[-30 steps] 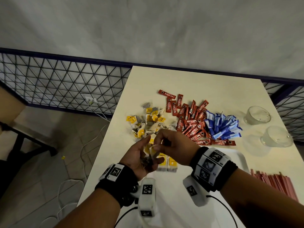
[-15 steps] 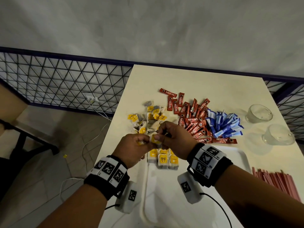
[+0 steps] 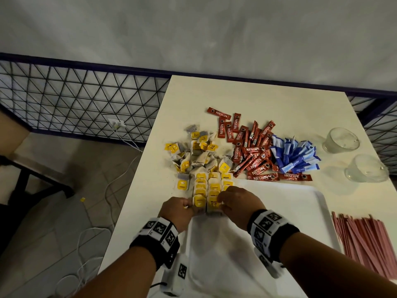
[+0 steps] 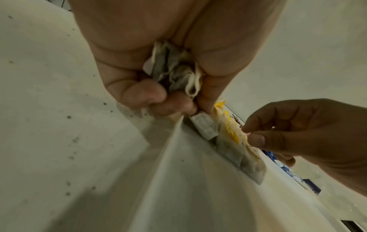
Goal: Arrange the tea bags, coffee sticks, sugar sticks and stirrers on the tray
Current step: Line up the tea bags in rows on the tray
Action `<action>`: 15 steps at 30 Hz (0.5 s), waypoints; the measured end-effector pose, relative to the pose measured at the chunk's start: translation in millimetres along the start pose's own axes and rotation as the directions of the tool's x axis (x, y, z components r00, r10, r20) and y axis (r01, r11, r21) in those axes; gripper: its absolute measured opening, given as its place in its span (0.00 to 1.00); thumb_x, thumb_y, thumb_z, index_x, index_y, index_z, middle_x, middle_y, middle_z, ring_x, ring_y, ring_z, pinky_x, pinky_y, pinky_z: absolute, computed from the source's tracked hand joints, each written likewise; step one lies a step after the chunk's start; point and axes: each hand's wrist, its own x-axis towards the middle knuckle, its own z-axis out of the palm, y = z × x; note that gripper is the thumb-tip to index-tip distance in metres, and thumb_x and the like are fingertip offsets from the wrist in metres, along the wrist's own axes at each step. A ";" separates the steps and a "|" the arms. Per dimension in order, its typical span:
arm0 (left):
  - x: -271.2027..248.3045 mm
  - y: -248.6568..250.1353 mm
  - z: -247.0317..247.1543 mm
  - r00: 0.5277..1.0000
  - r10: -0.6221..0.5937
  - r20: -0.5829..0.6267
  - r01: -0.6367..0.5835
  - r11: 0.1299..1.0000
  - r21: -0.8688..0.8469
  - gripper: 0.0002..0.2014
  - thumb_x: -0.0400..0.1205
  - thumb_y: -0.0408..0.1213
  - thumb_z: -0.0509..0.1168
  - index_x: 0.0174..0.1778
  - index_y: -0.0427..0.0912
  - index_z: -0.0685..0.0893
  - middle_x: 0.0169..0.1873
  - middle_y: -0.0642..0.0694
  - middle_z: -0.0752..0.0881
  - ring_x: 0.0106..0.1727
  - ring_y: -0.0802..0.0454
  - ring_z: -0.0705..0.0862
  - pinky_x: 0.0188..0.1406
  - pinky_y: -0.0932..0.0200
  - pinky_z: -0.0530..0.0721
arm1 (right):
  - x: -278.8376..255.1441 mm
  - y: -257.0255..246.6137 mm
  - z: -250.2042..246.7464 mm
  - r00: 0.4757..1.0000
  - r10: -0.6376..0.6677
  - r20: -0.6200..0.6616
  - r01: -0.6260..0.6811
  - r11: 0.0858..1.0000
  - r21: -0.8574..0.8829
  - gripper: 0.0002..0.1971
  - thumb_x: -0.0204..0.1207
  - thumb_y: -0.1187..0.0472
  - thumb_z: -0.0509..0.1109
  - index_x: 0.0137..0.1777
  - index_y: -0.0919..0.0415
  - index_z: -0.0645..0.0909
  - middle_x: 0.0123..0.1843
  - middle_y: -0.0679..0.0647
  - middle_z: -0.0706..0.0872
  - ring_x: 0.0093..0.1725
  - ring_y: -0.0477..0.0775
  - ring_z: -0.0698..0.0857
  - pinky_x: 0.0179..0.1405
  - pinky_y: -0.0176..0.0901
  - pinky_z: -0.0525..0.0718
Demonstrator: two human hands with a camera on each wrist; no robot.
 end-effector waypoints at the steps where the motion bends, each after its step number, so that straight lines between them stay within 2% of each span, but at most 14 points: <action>1: 0.9 0.1 1.3 1.000 0.005 -0.019 -0.004 0.999 0.051 0.16 0.75 0.55 0.72 0.48 0.46 0.92 0.45 0.42 0.90 0.50 0.44 0.86 0.43 0.59 0.81 | -0.8 -0.5 2.2 1.000 -0.017 -0.009 0.017 1.000 -0.002 0.12 0.78 0.54 0.64 0.60 0.46 0.82 0.59 0.50 0.81 0.59 0.57 0.81 0.55 0.46 0.81; 3: 2.6 1.0 4.2 0.998 0.002 -0.059 0.005 0.992 0.125 0.15 0.75 0.55 0.71 0.48 0.47 0.92 0.46 0.43 0.90 0.51 0.44 0.86 0.42 0.61 0.79 | -1.5 -1.5 5.8 0.999 -0.039 -0.021 0.039 0.999 -0.004 0.14 0.78 0.54 0.65 0.62 0.46 0.82 0.59 0.50 0.81 0.59 0.57 0.81 0.54 0.46 0.81; 6: 4.8 0.6 9.2 0.994 -0.017 -0.108 0.037 0.983 0.180 0.12 0.74 0.53 0.71 0.45 0.50 0.90 0.47 0.47 0.90 0.52 0.46 0.86 0.46 0.59 0.82 | -1.4 -2.7 10.3 0.998 -0.061 -0.028 0.060 0.998 -0.019 0.14 0.79 0.52 0.64 0.62 0.46 0.82 0.59 0.52 0.81 0.59 0.59 0.81 0.54 0.47 0.81; 8: 3.9 0.7 11.0 0.987 -0.056 -0.150 0.080 0.984 0.162 0.09 0.73 0.53 0.72 0.38 0.53 0.83 0.47 0.48 0.89 0.52 0.45 0.85 0.46 0.59 0.82 | -1.2 -2.5 12.1 0.998 -0.061 -0.015 0.060 0.997 -0.048 0.14 0.80 0.52 0.62 0.63 0.45 0.82 0.59 0.52 0.81 0.59 0.58 0.81 0.54 0.46 0.81; 10: 2.7 0.2 11.6 0.983 -0.076 -0.167 0.099 0.986 0.136 0.12 0.73 0.55 0.71 0.35 0.54 0.77 0.46 0.48 0.88 0.51 0.45 0.85 0.46 0.59 0.81 | -1.3 -2.3 13.3 0.998 -0.057 0.000 0.057 0.997 -0.058 0.15 0.80 0.52 0.62 0.64 0.46 0.81 0.60 0.52 0.81 0.60 0.58 0.80 0.54 0.47 0.81; 12: 2.4 -0.4 11.1 0.985 -0.065 -0.162 0.086 0.988 0.126 0.14 0.74 0.56 0.71 0.33 0.54 0.75 0.45 0.48 0.88 0.49 0.44 0.85 0.45 0.57 0.82 | -0.9 -2.5 14.5 0.998 -0.068 -0.003 0.068 0.996 -0.058 0.15 0.79 0.53 0.63 0.64 0.46 0.81 0.60 0.52 0.81 0.60 0.59 0.80 0.55 0.48 0.81; 15: -1.9 1.3 7.0 0.988 -0.041 -0.150 0.054 0.995 0.082 0.13 0.73 0.52 0.73 0.33 0.53 0.76 0.43 0.47 0.88 0.48 0.44 0.85 0.45 0.57 0.82 | -0.6 -3.0 14.4 0.998 -0.067 0.001 0.067 0.996 -0.060 0.16 0.79 0.52 0.64 0.65 0.46 0.80 0.62 0.52 0.81 0.62 0.59 0.80 0.57 0.48 0.81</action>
